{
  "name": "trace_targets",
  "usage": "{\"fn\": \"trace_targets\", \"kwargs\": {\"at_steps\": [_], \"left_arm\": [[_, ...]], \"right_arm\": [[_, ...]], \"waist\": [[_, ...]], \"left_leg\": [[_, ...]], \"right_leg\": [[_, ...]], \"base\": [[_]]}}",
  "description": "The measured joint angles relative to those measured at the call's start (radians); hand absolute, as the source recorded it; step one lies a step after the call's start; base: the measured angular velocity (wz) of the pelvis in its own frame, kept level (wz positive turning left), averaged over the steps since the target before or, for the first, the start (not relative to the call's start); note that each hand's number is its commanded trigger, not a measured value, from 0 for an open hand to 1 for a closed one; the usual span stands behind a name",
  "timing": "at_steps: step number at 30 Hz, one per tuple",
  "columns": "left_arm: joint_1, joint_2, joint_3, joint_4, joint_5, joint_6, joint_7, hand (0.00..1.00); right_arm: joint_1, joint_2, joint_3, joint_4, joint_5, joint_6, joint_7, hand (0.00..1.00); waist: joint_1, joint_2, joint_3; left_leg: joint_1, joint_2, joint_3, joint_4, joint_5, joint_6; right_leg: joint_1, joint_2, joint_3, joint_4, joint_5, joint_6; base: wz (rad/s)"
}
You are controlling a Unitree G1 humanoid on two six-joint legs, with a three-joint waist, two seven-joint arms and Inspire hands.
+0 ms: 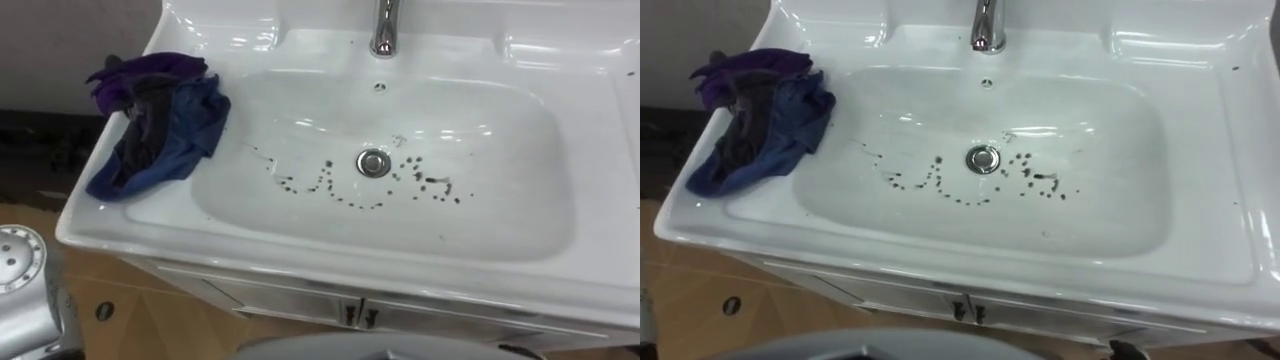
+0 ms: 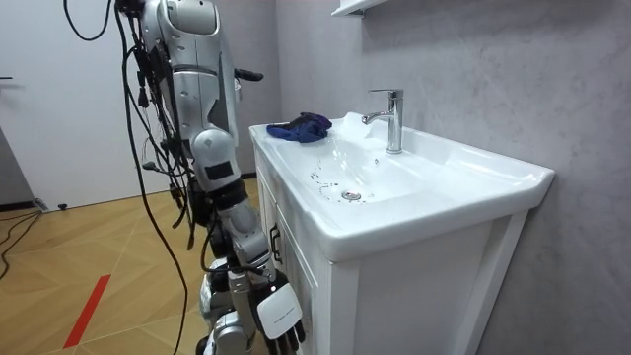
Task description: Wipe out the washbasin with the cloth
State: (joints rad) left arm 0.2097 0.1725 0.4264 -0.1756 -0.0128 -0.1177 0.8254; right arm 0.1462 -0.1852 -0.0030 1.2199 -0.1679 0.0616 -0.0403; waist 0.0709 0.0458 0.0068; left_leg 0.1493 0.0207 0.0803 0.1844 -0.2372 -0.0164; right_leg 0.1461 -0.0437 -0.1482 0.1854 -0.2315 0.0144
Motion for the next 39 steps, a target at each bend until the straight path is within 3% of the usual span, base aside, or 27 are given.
{"fn": "trace_targets", "kwargs": {"at_steps": [7,12,21,30,39], "left_arm": [[0.003,-0.004,-0.127,0.03,0.096,0.001,-0.081,0.0],[0.001,-0.004,-0.193,0.049,0.106,0.001,-0.112,0.0],[0.001,-0.004,-0.291,0.063,0.107,0.001,-0.174,0.0],[-0.01,0.0,-0.354,0.063,0.162,0.006,-0.249,0.0],[-0.011,0.0,-0.372,0.063,0.162,0.03,-0.306,0.0]], "right_arm": [[-0.006,0.001,0.0,0.016,0.0,-0.003,0.023,0.0],[-0.01,0.006,0.001,0.034,0.002,-0.008,0.029,0.0],[-0.014,0.011,0.001,0.026,-0.007,-0.018,0.022,0.0],[-0.022,0.008,0.002,0.023,-0.041,-0.017,0.032,0.0],[-0.007,0.015,0.002,0.025,-0.071,0.005,0.044,0.0]], "waist": [[-0.039,-0.014,0.0009],[-0.058,-0.019,0.0003],[-0.072,-0.016,-0.0004],[-0.123,0.001,-0.0046],[-0.132,-0.003,-0.0023]], "left_leg": [[0.003,0.0,0.004,-0.003,0.0,0.0],[0.008,0.001,0.003,-0.005,0.0,0.0],[0.018,0.006,0.04,-0.018,0.0,0.0],[0.02,0.006,0.042,-0.018,0.0,0.0],[0.029,0.008,0.058,-0.019,0.0,0.0]], "right_leg": [[0.001,0.001,0.005,-0.001,0.0,0.0],[0.0,0.002,0.012,0.0,0.0,0.0],[-0.01,0.008,0.041,0.0,0.004,0.0],[-0.007,0.008,0.042,0.0,0.005,0.0],[-0.008,0.011,0.061,0.001,0.005,-0.001]], "base": [[-0.01],[-0.05],[-0.11],[0.0],[-0.06]]}}
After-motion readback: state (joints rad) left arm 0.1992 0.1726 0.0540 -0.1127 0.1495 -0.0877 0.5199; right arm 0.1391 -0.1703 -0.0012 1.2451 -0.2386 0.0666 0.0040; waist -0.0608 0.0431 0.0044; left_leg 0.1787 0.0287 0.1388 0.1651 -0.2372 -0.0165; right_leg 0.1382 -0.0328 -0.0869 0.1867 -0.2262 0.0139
